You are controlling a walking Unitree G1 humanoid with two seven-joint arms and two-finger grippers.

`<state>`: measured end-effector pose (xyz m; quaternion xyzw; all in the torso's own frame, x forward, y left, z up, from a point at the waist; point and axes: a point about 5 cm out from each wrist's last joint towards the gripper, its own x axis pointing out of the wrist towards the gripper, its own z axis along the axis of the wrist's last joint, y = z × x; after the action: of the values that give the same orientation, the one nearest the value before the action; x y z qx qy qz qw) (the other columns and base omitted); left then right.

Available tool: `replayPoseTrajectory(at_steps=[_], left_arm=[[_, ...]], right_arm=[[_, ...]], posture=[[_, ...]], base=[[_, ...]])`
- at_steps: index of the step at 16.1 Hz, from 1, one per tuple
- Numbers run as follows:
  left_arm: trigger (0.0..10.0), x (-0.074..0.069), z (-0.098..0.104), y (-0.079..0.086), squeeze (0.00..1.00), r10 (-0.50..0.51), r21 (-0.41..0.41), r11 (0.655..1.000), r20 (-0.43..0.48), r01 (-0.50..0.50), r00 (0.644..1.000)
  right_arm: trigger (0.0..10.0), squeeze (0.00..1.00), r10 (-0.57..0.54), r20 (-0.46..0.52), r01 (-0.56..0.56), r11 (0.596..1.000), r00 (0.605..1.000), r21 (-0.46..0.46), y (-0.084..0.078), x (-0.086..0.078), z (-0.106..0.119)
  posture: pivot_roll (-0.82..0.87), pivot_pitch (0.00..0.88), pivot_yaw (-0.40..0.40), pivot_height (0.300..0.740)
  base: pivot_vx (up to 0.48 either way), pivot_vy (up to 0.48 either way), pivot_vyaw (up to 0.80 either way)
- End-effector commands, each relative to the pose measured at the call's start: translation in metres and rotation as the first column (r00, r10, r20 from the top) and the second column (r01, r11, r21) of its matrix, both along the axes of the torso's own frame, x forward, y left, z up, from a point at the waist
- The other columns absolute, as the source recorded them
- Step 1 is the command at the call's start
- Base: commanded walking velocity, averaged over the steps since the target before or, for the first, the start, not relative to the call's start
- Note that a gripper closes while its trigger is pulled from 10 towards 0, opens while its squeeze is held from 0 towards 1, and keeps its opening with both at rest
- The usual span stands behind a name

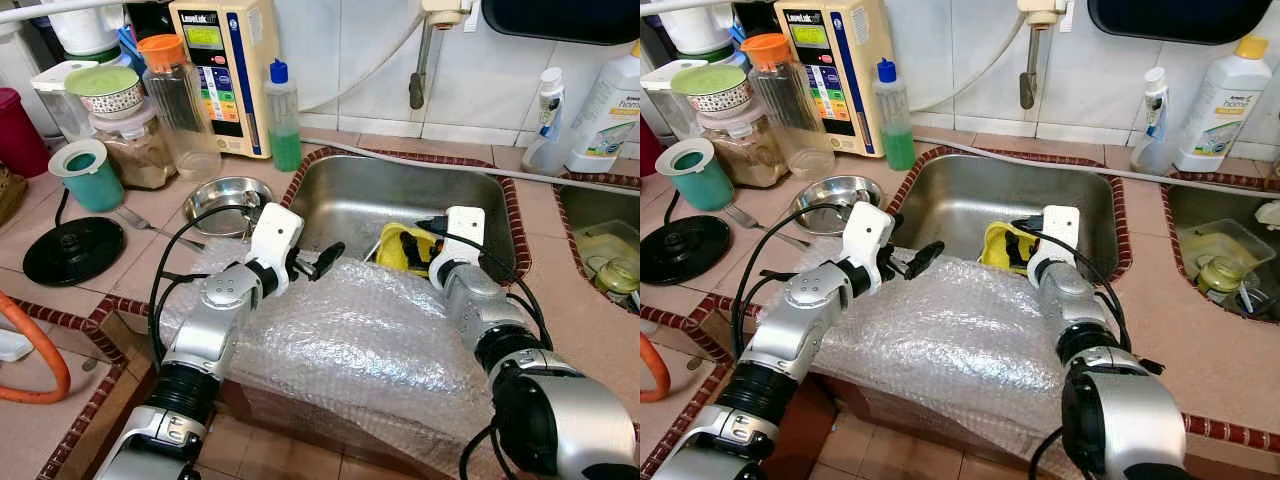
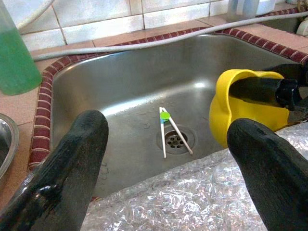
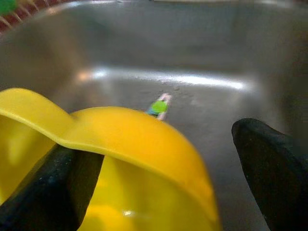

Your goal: Kitchen organization

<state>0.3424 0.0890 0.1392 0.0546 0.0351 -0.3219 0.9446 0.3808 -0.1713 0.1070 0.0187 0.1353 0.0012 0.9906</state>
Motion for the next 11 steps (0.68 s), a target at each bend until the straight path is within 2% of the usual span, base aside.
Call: replayPoseTrajectory(at_steps=[1,2,3,4,5,6,7,8,9,10,11], left_arm=[[10.0,0.002,0.000,0.002,1.00,0.012,0.016,1.000,-0.001,-0.012,1.000],[10.0,0.003,0.001,0.002,1.00,0.015,0.022,1.000,0.002,-0.015,1.000],[10.0,0.004,0.003,0.002,1.00,0.019,0.016,1.000,0.009,-0.019,1.000],[10.0,0.005,0.003,0.004,1.00,0.031,0.014,0.999,0.012,-0.032,0.999],[10.0,0.005,0.003,0.005,1.00,0.038,0.013,0.999,0.013,-0.038,0.999],[10.0,0.004,0.001,0.004,1.00,0.038,0.019,0.999,0.012,-0.038,0.999],[10.0,0.004,0.001,0.003,1.00,0.039,0.019,0.999,0.012,-0.039,0.999],[10.0,0.004,0.001,0.003,1.00,0.039,0.017,0.999,0.012,-0.040,0.999],[10.0,0.003,0.000,0.002,1.00,0.039,0.017,0.999,0.011,-0.039,0.999],[10.0,0.003,0.000,0.002,1.00,0.039,0.017,0.999,0.011,-0.039,0.999],[10.0,0.002,0.000,0.002,1.00,0.038,0.018,0.999,0.011,-0.039,0.999]], right_arm=[[10.0,1.00,0.007,0.081,0.002,0.994,0.997,-0.107,-0.001,0.007,0.018],[10.0,1.00,0.005,0.114,0.022,0.971,0.993,-0.239,-0.003,0.009,0.024],[10.0,1.00,0.044,0.131,-0.028,0.992,0.990,-0.124,0.005,0.011,0.028],[10.0,1.00,0.008,0.213,0.029,0.985,0.977,-0.168,0.000,0.013,0.041],[10.0,1.00,-0.013,0.265,0.024,0.999,0.964,-0.036,0.001,0.015,0.049],[10.0,1.00,-0.016,0.306,-0.015,0.995,0.952,0.097,0.003,0.016,0.055],[10.0,0.98,0.025,0.281,-0.009,0.998,0.959,-0.060,0.004,0.015,0.051],[10.0,0.88,0.044,0.226,-0.040,0.999,0.973,-0.022,0.008,0.014,0.042],[10.0,0.62,0.097,0.112,-0.089,0.993,0.989,-0.080,0.012,0.011,0.027],[10.0,0.05,0.152,-0.009,-0.153,0.983,0.988,-0.101,0.017,0.006,0.011],[10.0,0.00,0.177,-0.070,-0.184,0.978,0.982,-0.099,0.019,0.003,0.001]], posture=[[0.12,0.000,0.064,0.740],[0.12,0.000,0.062,0.740],[0.12,0.000,0.061,0.740],[0.12,0.000,0.060,0.740],[0.12,0.000,0.059,0.740],[0.12,0.000,0.058,0.740],[0.12,0.000,0.055,0.740],[0.12,0.000,0.053,0.740],[0.12,0.000,0.050,0.740],[0.12,0.000,0.050,0.740],[0.12,0.000,0.049,0.740]], base=[[0.000,0.000,0.00],[0.000,0.000,0.00],[0.000,0.000,0.00],[0.000,0.000,0.00],[0.000,0.000,0.00],[0.000,0.000,0.00],[0.000,0.000,0.00],[0.000,0.000,0.00],[0.000,0.000,0.00],[0.000,0.000,0.00],[0.000,0.000,0.00]])
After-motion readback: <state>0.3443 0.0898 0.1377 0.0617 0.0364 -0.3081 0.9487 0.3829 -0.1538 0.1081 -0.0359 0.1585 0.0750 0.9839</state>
